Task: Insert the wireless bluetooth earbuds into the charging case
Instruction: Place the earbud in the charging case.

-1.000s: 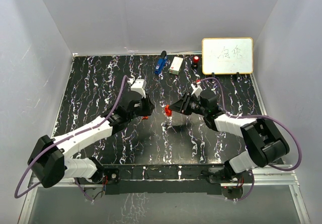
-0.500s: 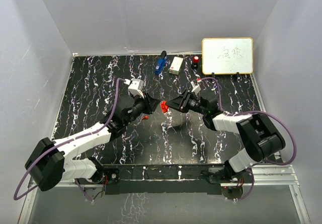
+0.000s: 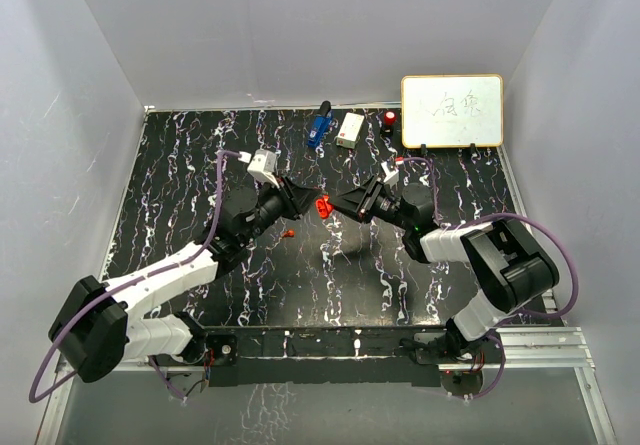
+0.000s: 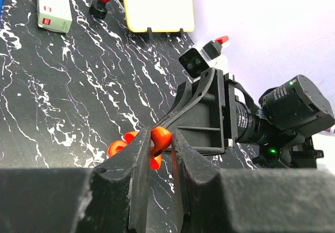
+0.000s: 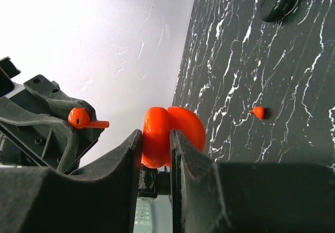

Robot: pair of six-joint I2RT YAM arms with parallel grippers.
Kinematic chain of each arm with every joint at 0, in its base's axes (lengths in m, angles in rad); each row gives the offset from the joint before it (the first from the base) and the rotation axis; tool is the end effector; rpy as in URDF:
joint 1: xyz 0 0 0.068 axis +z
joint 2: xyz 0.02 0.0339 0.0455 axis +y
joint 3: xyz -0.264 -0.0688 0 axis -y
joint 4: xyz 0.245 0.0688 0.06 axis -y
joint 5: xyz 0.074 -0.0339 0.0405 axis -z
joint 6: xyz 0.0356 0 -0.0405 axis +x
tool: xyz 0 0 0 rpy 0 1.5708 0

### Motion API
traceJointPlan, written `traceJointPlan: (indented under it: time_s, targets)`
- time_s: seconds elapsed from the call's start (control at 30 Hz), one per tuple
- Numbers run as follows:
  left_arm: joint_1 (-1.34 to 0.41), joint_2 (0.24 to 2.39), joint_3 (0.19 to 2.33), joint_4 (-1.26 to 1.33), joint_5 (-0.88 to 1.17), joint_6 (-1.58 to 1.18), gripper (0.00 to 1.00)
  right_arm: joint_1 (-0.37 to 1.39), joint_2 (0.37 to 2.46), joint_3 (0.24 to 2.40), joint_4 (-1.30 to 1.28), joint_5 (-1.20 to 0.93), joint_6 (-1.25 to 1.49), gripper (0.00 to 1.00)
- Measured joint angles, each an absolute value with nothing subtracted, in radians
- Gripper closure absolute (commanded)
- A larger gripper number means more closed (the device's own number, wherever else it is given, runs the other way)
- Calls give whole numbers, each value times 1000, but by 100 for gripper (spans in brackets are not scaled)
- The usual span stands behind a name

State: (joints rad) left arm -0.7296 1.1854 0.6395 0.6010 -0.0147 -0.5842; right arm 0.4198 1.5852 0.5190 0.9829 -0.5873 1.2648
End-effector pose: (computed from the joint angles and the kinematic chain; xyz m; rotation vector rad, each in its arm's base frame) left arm 0.2022 -0.1801 0.2882 0.1043 1.6045 -1.0281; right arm 0.2641 0.1395 0.1834 0.2964 1.9455 1.6832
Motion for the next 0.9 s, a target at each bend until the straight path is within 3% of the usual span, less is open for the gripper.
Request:
traceJointPlan:
  time_s: [0.9]
  targets:
    - [-637, 1263, 562, 875, 252, -652, 100, 419, 1644, 507, 1188, -609, 1439, 94]
